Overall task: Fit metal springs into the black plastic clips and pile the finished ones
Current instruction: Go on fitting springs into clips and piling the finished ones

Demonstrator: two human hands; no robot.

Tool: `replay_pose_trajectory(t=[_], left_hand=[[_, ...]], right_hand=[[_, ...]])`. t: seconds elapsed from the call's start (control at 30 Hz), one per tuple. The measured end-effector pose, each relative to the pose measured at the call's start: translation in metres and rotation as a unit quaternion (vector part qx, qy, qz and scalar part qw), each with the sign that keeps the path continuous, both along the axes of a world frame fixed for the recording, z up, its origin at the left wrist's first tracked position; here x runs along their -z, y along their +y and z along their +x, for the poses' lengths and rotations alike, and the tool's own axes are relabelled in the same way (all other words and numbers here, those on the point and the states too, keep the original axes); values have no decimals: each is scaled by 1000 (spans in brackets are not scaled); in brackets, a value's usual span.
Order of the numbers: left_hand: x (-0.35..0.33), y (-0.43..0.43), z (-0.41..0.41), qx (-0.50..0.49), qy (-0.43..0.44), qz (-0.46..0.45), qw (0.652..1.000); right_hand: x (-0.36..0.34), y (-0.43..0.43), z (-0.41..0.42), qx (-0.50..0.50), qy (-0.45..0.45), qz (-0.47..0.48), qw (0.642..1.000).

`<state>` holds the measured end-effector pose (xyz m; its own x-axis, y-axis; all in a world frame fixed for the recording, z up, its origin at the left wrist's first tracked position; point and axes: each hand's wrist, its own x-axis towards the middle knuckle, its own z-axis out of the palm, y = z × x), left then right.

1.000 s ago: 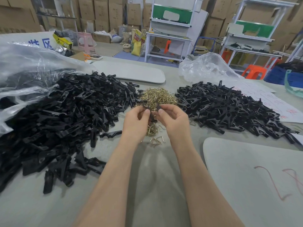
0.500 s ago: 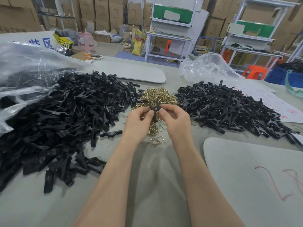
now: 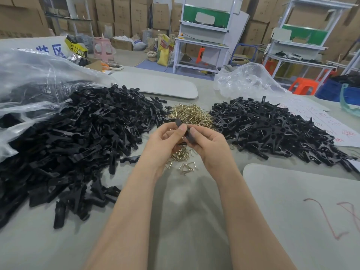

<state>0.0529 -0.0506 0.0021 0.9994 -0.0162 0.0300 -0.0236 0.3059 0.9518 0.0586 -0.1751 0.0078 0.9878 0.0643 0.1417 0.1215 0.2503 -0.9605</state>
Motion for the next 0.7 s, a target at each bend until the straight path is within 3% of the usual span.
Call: replay_pose_trajectory(t=[0.07,0.17,0.23,0.3,0.37,0.47,0.53,0.7], left_hand=[[-1,1,-1,29,17,-34,999],[-1,1,0,-3,12,-47,999],[0,6,3,-68,27,-111,991],[0,17,6,-128,62,-232,962],[-1,26,7,-160,95,-355,916],[-5,28,6,-163,123,-450,869],[-7,27,3,-153,127,-480,855],[-10,32,4,-143,101,-532,829]], right_hand=[[0,3,0,-6,24,15,1000],[-1,9,7,43,60,5,997],[0,8,16,118,33,-122,985],[3,5,25,182,-9,-307,934],[9,7,31,161,-15,-446,880],[21,17,37,113,27,-558,822],[22,19,38,124,31,-566,814],[13,23,40,161,-29,-484,860]])
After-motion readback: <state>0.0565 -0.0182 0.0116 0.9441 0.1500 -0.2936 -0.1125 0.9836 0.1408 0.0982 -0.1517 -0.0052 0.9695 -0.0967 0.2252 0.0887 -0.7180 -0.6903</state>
